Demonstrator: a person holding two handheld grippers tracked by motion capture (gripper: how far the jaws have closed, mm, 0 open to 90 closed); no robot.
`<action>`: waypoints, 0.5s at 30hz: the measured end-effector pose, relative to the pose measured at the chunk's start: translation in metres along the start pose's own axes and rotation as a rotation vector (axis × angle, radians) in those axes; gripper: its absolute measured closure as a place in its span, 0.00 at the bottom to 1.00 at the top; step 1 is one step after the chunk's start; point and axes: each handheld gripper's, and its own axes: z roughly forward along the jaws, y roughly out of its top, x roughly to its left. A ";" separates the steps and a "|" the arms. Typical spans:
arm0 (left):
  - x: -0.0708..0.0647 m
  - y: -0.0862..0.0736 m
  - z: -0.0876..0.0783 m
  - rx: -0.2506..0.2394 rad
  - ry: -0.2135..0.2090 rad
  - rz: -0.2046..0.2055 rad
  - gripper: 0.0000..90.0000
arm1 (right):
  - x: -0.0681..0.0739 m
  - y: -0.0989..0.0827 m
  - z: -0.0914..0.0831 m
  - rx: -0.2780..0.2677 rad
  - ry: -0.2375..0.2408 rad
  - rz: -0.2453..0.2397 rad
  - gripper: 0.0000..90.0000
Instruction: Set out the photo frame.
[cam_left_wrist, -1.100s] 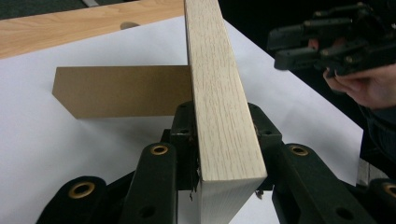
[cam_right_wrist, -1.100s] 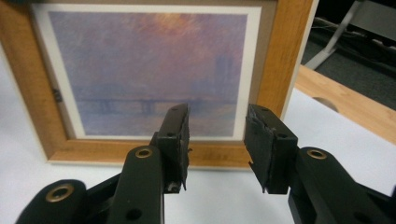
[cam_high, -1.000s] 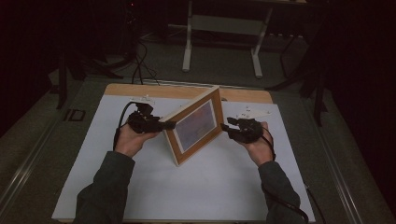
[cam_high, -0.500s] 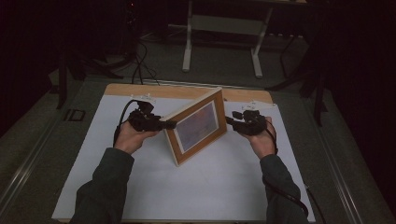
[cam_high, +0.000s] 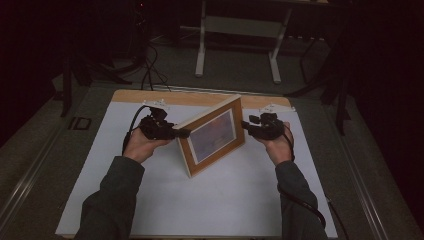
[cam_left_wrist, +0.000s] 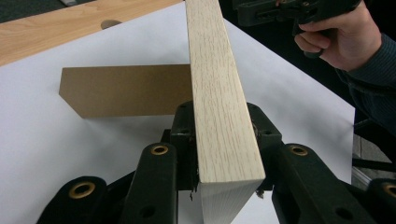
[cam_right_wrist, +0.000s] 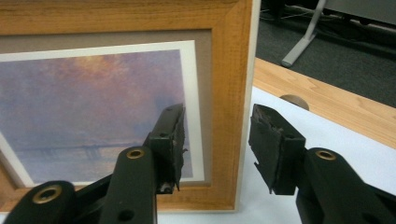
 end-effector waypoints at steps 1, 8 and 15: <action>0.000 0.000 0.001 -0.004 -0.005 -0.002 0.79 | -0.001 0.000 0.000 -0.001 -0.001 0.005 0.59; -0.001 0.002 0.004 0.003 -0.032 0.013 0.80 | -0.008 -0.002 -0.002 0.004 -0.015 0.016 0.57; -0.003 0.004 0.006 0.000 -0.028 0.024 0.80 | -0.013 -0.003 -0.003 0.006 -0.025 0.023 0.56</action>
